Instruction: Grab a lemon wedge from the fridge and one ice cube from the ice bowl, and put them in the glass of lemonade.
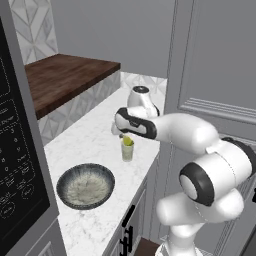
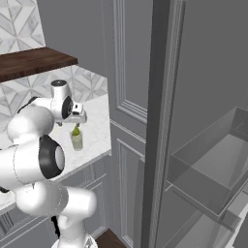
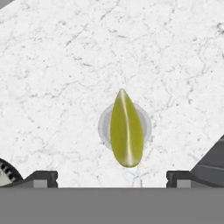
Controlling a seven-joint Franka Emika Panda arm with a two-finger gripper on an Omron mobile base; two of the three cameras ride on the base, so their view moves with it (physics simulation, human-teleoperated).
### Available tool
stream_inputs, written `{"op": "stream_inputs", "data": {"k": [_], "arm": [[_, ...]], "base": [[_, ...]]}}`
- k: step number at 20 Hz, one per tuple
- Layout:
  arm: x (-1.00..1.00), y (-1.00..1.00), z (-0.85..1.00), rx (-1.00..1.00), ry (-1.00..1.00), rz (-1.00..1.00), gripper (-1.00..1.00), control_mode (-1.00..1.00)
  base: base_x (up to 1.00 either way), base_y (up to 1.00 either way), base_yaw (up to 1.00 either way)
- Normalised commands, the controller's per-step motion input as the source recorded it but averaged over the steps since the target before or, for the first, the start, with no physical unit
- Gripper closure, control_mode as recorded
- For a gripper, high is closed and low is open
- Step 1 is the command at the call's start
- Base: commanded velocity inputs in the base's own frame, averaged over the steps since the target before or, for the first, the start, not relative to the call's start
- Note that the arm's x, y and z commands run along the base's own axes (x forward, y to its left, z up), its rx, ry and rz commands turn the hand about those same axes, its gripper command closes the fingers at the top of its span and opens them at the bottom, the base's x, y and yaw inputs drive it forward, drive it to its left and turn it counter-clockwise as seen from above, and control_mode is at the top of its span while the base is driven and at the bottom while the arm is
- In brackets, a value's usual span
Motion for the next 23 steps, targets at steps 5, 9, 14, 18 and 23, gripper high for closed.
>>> {"op": "stream_inputs", "data": {"k": [5, 9, 14, 18, 23], "arm": [[-0.85, -0.4, 0.11, 0.05, -0.06, -0.05, -1.0, -1.0], [-1.0, -0.89, 0.67, 0.06, 0.04, -0.18, -1.0, -1.0], [-1.0, -0.81, 0.62, 0.0, 0.12, -0.25, -1.0, -1.0], [-1.0, -0.33, 0.25, 0.0, 0.0, -0.2, -1.0, -1.0], [-1.0, -0.06, 0.21, 0.0, -0.03, -0.14, -1.0, -1.0]], "base": [[0.0, 0.0, 0.0], [0.0, 0.0, 0.0], [0.0, 0.0, 0.0], [0.0, 0.0, 0.0], [0.0, 0.0, 0.0]]}}
